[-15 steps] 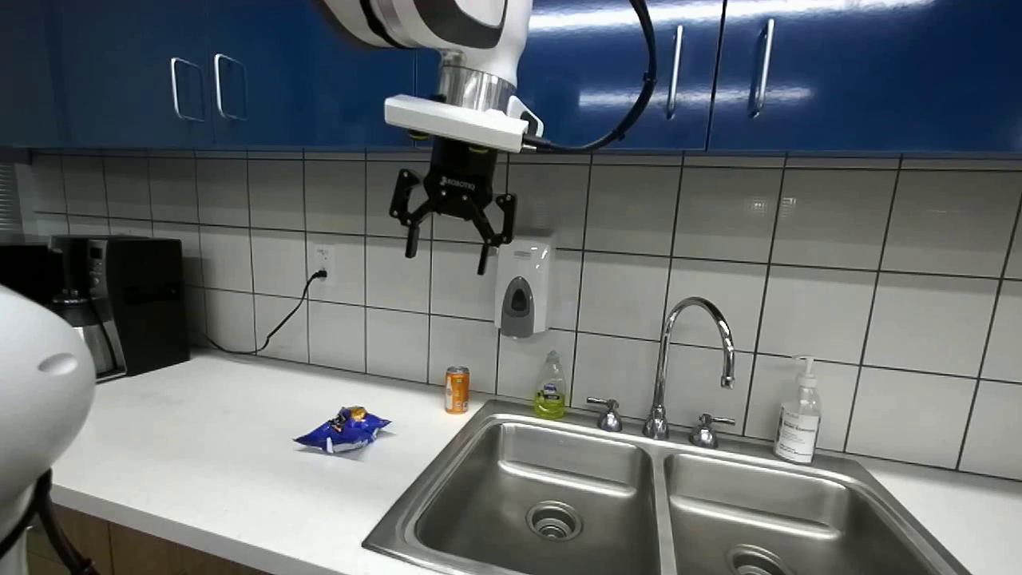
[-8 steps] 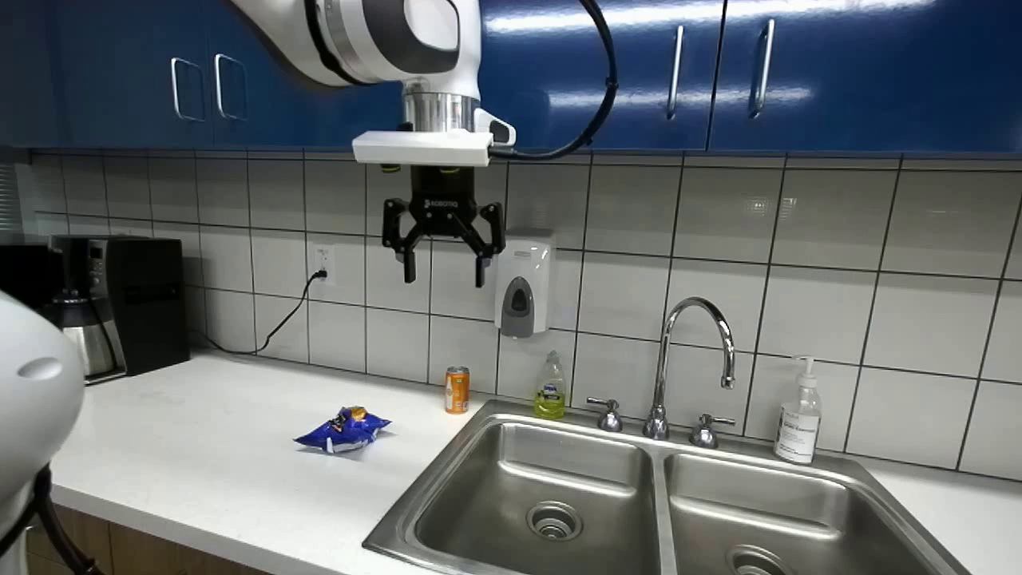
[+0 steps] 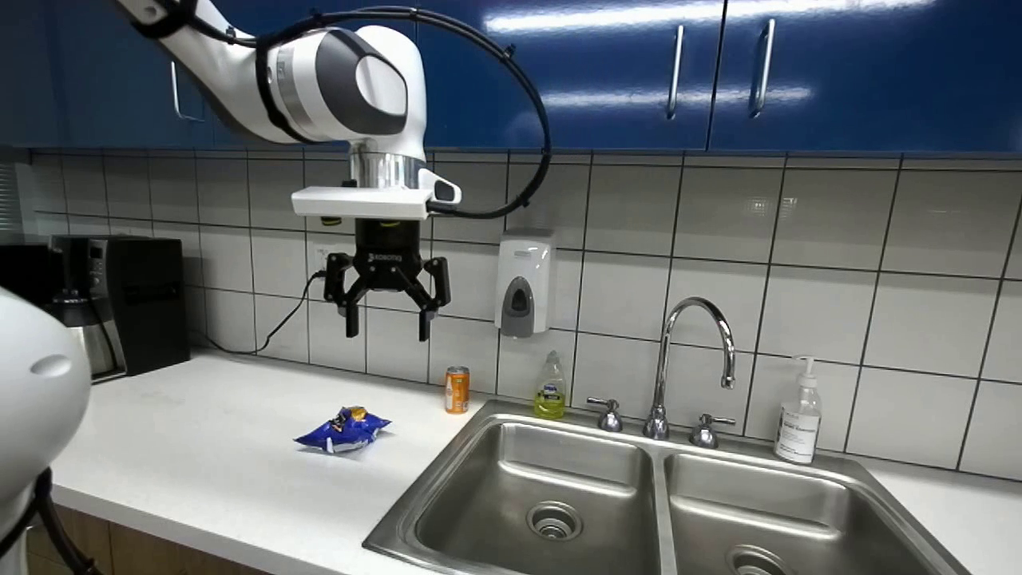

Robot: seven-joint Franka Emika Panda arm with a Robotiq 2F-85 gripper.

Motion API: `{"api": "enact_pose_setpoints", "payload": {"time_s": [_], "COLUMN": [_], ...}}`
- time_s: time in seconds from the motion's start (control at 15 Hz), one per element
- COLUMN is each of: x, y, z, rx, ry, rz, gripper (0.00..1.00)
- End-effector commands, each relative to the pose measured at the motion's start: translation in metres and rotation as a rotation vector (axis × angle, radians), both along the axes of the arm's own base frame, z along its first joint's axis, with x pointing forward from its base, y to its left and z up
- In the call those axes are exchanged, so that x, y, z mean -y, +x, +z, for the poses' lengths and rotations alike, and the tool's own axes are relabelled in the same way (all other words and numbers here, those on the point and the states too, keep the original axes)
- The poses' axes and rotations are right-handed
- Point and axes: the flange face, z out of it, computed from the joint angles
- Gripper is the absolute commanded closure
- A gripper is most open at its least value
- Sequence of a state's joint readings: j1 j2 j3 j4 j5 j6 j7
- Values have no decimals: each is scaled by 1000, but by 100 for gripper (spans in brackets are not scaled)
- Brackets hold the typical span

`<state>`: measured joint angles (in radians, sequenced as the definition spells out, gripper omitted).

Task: Pick up the bag of doritos and place it in the left sink

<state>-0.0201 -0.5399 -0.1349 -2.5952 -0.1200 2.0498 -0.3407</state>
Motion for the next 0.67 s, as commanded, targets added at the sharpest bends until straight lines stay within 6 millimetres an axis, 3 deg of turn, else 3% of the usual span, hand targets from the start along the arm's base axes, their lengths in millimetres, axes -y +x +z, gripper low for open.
{"api": "enact_pose_setpoints", "payload": {"time_s": [0.0, 0.6], "x": [-25, -69], "y": [0, 10], "z": [-21, -88], "rx": [-24, -72], "ry": [5, 38], "rz": [17, 63], "gripper": [0, 0]}}
